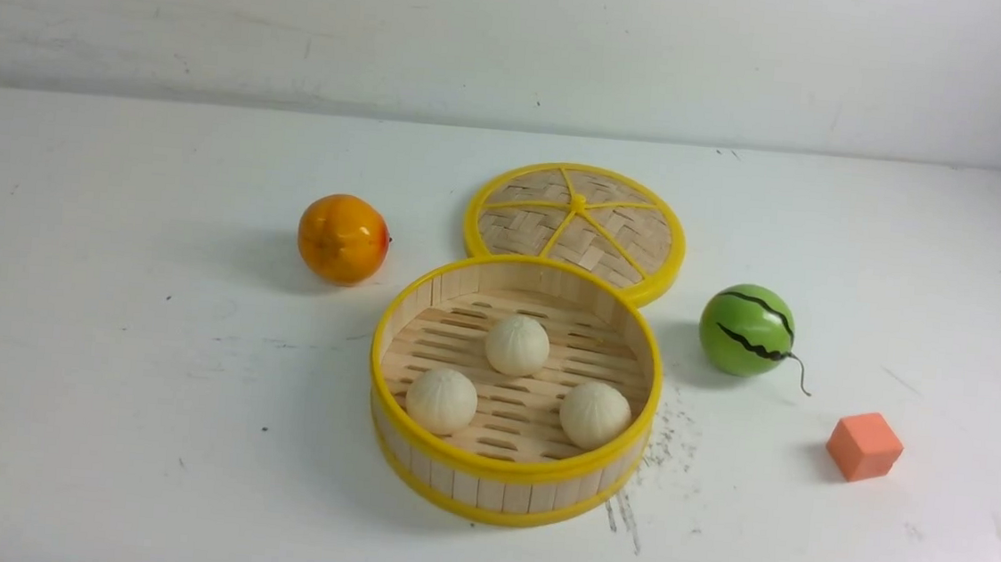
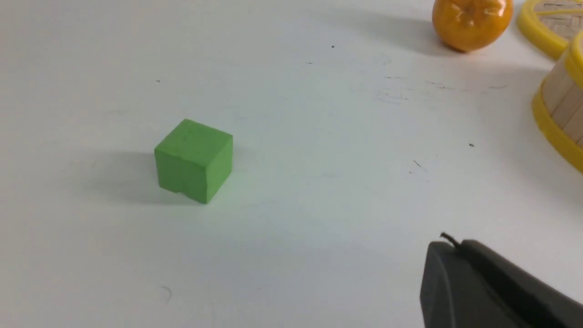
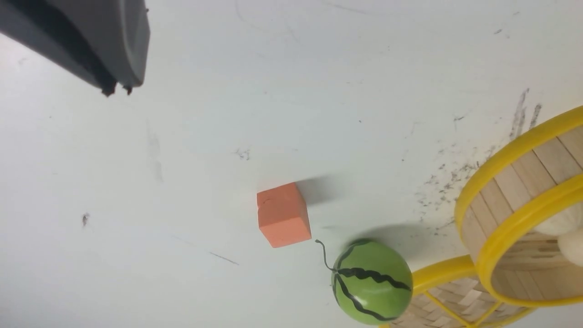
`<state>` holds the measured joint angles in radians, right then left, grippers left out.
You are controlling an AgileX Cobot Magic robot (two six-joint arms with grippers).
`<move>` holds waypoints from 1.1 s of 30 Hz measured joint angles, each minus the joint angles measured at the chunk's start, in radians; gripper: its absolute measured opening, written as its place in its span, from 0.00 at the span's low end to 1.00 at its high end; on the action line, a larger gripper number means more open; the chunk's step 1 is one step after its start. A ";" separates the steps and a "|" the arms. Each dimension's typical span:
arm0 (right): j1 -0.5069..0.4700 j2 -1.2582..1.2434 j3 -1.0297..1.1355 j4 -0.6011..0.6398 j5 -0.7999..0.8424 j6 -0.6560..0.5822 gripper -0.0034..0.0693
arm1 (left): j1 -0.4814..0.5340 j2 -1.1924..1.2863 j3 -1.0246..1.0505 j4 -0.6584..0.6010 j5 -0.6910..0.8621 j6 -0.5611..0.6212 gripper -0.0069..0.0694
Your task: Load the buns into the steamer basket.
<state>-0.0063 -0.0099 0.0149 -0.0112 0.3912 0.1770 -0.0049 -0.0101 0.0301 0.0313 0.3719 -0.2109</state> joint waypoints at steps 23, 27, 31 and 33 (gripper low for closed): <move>0.000 0.000 0.000 0.000 0.000 0.000 0.11 | 0.000 0.000 0.000 -0.002 0.000 0.000 0.07; 0.000 0.000 0.000 0.000 0.000 0.000 0.12 | 0.000 0.000 0.000 -0.002 0.000 0.000 0.07; 0.000 0.000 0.000 0.000 0.000 0.000 0.12 | 0.000 0.000 0.000 -0.002 0.000 0.000 0.07; 0.000 0.000 0.000 0.000 0.000 0.000 0.12 | 0.000 0.000 0.000 -0.002 0.000 0.000 0.07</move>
<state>-0.0063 -0.0099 0.0149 -0.0112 0.3912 0.1770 -0.0049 -0.0101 0.0301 0.0293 0.3719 -0.2109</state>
